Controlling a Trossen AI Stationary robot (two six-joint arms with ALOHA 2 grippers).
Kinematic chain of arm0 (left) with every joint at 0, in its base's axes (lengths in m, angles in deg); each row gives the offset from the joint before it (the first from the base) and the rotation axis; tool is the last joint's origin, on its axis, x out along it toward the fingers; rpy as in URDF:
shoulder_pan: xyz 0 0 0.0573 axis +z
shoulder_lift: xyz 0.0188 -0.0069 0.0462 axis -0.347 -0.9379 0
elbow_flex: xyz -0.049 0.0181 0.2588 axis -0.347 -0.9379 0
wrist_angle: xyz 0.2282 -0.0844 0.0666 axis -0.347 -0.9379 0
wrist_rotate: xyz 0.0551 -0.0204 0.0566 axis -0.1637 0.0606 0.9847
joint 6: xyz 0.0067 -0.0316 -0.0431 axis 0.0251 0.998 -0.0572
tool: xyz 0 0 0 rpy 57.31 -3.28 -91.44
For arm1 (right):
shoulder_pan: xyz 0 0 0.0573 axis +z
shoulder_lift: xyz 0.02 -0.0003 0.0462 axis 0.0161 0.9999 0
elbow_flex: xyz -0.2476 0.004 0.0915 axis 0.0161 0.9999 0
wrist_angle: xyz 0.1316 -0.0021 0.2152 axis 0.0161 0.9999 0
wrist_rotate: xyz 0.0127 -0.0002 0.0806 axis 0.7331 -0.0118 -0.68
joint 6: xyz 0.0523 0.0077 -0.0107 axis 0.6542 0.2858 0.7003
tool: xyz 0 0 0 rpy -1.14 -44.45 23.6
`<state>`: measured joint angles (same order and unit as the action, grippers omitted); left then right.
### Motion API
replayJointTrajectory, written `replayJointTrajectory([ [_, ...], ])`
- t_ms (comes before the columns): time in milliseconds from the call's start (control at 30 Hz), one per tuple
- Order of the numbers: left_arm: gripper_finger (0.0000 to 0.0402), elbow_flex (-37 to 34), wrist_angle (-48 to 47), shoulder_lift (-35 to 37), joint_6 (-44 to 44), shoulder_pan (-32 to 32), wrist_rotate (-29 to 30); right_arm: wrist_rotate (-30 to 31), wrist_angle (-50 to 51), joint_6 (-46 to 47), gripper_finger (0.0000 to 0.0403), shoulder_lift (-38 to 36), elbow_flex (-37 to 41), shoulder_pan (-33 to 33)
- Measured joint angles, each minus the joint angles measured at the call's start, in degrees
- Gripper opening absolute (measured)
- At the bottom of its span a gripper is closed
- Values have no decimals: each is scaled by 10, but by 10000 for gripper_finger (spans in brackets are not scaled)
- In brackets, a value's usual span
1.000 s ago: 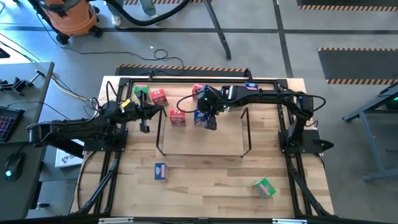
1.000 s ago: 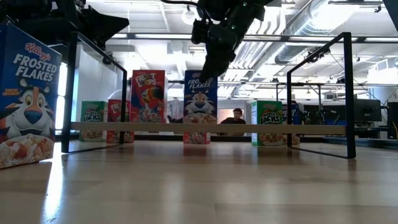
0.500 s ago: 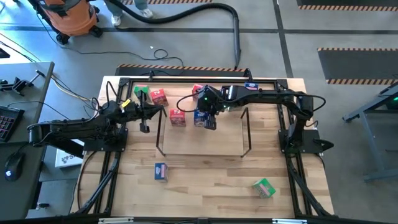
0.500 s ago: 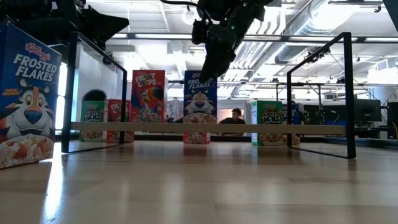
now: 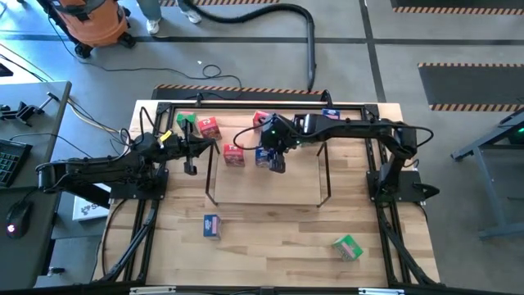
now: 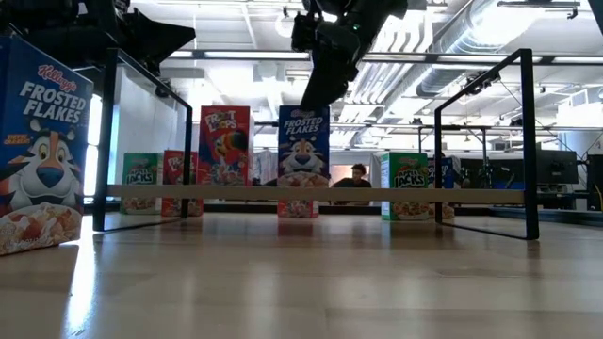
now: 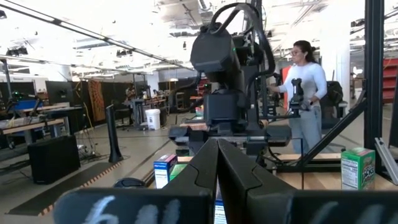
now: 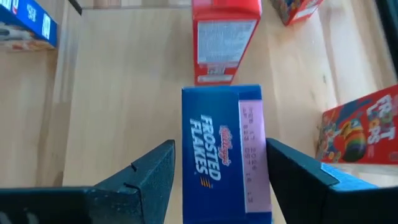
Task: Stack cereal on shelf
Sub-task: Put the bottom blue cereal box on the shelf, then put the top right green cereal box on the shelf
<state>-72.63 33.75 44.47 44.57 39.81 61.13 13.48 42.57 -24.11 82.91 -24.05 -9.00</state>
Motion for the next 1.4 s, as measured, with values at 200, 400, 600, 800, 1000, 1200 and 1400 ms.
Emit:
replayJointTrajectory([
  [200, 0, 0, 1, 0, 0, 0, 0, 17, 2, 3, 226, -14, 0, 4],
  [400, 0, 0, 1, 0, 0, 0, 0, 22, -2, 11, 226, -21, 0, 4],
  [600, 0, 0, 0, 0, 0, 0, 0, 83, -8, -1, 225, -39, 0, 4],
  [800, 0, 0, 0, 0, 2, 0, -11, 169, 79, -28, 214, -92, -1, -18],
  [1000, 0, 0, 0, 0, 1, 0, -17, 186, 245, 10, 146, -107, -1, -89],
  [1200, 0, 0, 0, 0, 2, 0, -17, 124, 277, -21, 15, -104, -1, -149],
  [1400, 0, 0, 0, 0, 2, 0, -17, 71, 298, -18, 97, -82, -1, -184],
])
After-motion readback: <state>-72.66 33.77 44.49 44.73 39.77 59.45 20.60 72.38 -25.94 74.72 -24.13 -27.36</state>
